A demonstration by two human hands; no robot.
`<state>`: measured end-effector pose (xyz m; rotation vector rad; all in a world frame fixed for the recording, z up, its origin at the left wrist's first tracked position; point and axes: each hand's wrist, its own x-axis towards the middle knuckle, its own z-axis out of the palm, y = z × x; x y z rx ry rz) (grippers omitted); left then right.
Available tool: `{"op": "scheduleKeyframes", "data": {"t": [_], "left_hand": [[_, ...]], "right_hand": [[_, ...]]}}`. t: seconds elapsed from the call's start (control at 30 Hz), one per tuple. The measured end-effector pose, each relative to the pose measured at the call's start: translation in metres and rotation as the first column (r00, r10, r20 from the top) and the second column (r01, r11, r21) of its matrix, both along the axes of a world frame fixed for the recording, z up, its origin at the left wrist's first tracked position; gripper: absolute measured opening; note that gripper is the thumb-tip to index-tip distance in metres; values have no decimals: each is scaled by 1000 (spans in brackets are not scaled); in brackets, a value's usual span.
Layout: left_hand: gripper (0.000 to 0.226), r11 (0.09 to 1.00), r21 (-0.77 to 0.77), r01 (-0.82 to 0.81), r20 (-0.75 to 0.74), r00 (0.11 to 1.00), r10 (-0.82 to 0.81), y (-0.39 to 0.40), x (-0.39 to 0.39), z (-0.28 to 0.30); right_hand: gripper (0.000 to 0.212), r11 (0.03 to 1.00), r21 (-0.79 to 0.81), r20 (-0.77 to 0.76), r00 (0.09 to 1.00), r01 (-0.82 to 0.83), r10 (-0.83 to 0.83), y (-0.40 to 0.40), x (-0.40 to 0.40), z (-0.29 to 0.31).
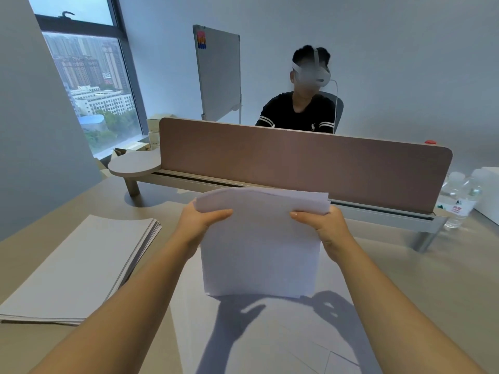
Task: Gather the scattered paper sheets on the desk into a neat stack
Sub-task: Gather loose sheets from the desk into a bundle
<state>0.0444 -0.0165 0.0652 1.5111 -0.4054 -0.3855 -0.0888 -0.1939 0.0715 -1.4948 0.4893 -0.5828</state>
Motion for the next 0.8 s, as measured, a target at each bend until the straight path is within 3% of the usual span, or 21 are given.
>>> {"op": "scheduleKeyframes", "data": {"t": [0.2,0.3,0.4,0.53,0.67,0.8], "left_hand": [[31,998,-9,60,-9,998,-60,-3,2,-11],[49,989,53,136,-55,990,-133,0,4,-34],[44,987,66,147,-117,983,-138,-3,1,-59],[38,997,-11,71,-170,983,-72,-12,5,-66],[34,995,-40,91,-131,987,-95,-13,13,-56],[55,994,17,111,-132,985,-107,-3,10,-75]], "right_hand": [[24,1000,-7,-13,1000,17,-17,-7,-3,-8],[17,997,69,-73,997,20,-15,-13,-6,-26],[14,991,132,-123,992,28,-12,-11,-4,-43],[17,978,193,-75,995,80,-67,-6,5,-47],[16,979,184,-18,996,89,-87,-11,7,-39],[14,983,172,-70,996,64,-53,-10,-1,-47]]}}
